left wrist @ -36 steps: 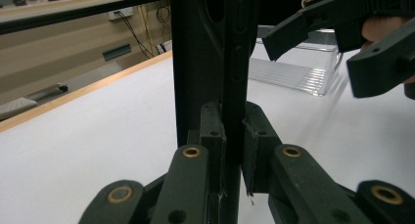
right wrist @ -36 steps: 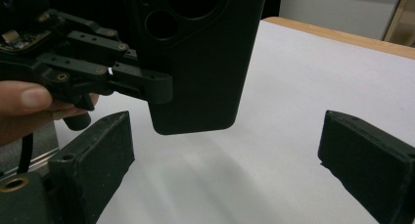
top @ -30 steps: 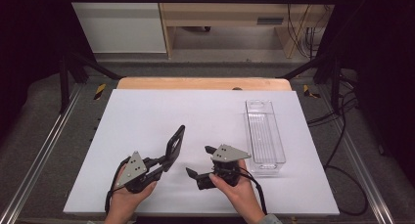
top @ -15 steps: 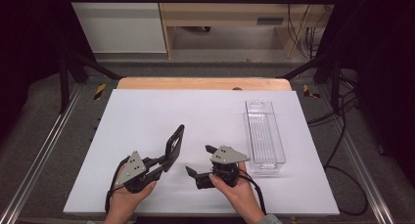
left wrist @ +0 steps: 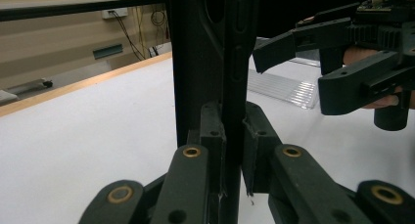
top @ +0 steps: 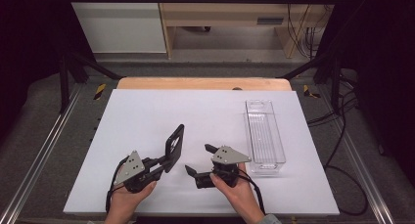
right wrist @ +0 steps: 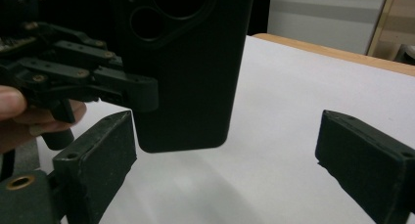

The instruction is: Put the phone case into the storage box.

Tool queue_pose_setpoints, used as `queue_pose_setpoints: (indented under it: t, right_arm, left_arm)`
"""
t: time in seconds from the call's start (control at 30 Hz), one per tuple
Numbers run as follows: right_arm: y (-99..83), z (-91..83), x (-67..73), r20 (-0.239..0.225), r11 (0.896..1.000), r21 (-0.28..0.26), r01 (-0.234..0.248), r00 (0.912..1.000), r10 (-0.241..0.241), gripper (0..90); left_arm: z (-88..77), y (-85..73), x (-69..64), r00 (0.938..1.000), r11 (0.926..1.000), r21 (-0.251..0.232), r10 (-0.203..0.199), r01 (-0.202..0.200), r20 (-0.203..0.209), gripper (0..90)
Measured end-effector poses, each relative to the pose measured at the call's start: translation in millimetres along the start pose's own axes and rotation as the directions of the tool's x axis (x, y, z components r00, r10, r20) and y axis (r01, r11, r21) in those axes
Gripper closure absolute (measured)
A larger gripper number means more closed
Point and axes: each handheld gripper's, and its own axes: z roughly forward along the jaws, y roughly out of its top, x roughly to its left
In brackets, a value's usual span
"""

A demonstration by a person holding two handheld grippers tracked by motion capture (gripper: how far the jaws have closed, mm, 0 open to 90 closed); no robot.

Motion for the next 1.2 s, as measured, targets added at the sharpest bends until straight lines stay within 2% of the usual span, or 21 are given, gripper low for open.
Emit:
queue_pose_setpoints:
  t: [0.17,0.23,0.6,1.2]
  right_arm:
    - [2.4,-1.2,1.8,-0.010,1.000,-0.020,-0.020,0.9998,0.019,3.7]
    - [4.0,-2.2,2.6,-0.015,0.998,-0.039,-0.042,0.9990,0.042,3.5]
    - [7.7,-5.7,5.1,-0.033,0.993,-0.093,-0.068,0.9973,0.065,3.1]
    - [7.8,-5.8,9.0,-0.040,0.992,-0.113,-0.058,0.9977,0.054,3.0]
  left_arm:
    - [2.0,0.2,-3.3,0.9999,1.0000,0.002,0.001,-0.001,0.012,81.8]
    - [4.0,0.2,-6.6,0.9998,1.0000,0.006,0.006,-0.007,0.020,81.8]
    - [11.5,-0.5,-18.4,0.9984,0.9996,0.019,0.019,-0.020,0.054,81.8]
    - [17.9,-0.3,-28.7,0.9956,0.9992,0.027,0.027,-0.029,0.090,81.8]
